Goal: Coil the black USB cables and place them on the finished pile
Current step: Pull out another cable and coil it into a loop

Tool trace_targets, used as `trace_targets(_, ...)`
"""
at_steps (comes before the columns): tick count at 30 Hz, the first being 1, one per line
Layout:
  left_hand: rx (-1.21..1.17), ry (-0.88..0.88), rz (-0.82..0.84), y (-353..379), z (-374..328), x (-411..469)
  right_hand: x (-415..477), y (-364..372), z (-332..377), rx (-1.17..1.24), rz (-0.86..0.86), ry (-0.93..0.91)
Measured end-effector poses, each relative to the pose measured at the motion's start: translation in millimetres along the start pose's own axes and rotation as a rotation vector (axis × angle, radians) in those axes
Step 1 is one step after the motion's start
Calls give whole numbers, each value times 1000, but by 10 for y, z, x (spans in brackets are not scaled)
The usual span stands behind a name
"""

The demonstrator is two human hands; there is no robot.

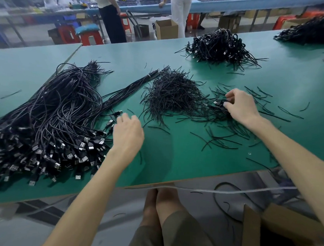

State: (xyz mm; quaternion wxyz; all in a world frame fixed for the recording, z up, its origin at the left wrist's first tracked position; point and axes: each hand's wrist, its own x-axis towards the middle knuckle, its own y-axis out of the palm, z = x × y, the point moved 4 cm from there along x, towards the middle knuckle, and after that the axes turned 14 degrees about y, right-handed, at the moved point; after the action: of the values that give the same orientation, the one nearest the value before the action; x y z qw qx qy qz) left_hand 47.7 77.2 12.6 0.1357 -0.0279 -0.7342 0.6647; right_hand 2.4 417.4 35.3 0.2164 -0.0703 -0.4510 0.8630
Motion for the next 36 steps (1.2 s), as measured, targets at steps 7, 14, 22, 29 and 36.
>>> trace_targets(7,-116,-144,130,26,340,-53,-140,353,-115,-259,15,-90)
trace_targets(14,-391,-182,171,-60,546,-47,-493,356,22,-213,-106,-258)
trace_targets(22,-255,-76,-134,-220,459,-148,-942,549,374,-15,17,-421)
trace_targets(29,-437,-62,-179,-358,428,-234,-1313,818,624,37,261,-504)
trace_targets(36,-750,524,242,-408,-447,-384,-1631,898,824,335,550,-565)
